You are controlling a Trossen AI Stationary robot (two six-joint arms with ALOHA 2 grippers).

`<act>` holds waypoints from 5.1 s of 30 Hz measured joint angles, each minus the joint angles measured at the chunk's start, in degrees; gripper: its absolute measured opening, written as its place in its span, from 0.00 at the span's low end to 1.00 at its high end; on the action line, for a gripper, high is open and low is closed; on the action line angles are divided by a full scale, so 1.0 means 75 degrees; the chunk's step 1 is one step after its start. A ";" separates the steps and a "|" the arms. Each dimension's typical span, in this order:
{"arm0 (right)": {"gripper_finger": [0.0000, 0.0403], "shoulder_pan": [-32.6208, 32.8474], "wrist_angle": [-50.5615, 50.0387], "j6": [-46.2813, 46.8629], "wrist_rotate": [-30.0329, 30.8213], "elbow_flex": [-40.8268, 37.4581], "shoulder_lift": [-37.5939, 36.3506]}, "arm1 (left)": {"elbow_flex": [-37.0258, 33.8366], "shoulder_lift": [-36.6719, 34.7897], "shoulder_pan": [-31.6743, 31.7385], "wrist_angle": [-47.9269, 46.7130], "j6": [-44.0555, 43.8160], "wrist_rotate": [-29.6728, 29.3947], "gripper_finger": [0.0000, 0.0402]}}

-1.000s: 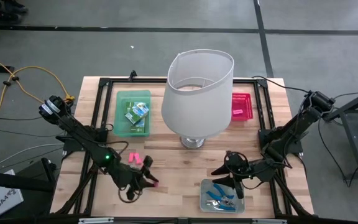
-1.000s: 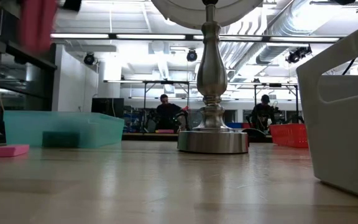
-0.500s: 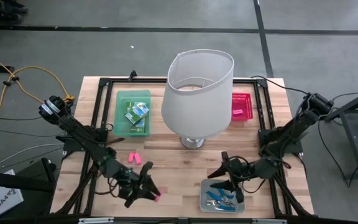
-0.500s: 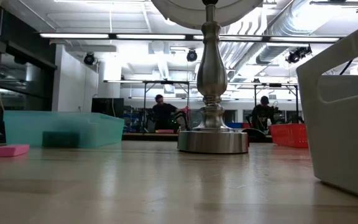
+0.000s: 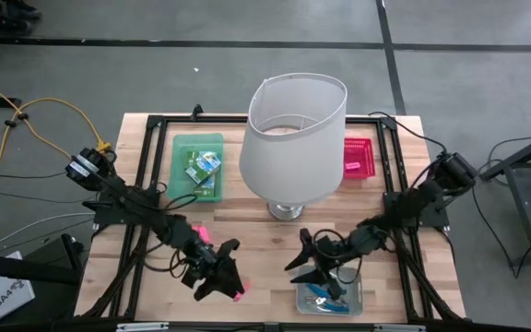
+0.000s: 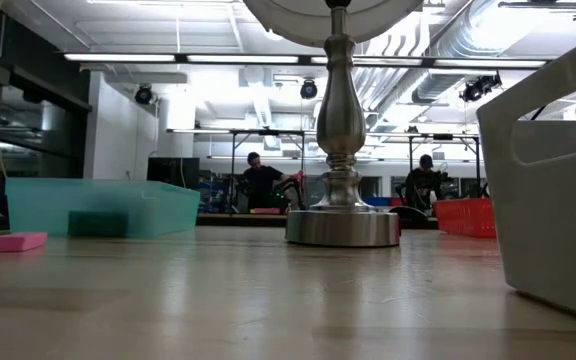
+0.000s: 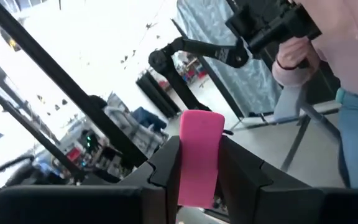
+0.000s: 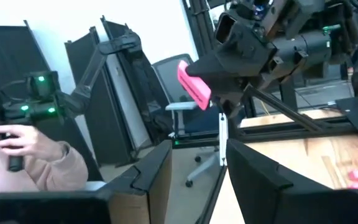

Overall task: Pick & Place School Supplies
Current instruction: Put the pink eraser into the red bin

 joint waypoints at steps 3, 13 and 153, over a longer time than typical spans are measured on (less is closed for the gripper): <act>0.36 -0.0229 0.0250 0.0060 -0.0208 0.0000 0.0267 | 0.0000 0.0185 0.0275 0.0495 0.0166 0.0523 0.21; 0.36 -0.0706 0.1123 0.0090 -0.0641 0.0000 0.0824 | 0.0003 0.1216 0.1104 0.2284 0.0273 0.1805 0.21; 0.03 0.0401 -0.5298 0.1778 0.3064 0.0006 -0.1367 | 0.0012 0.2125 0.2152 0.2676 -0.1514 0.2577 0.44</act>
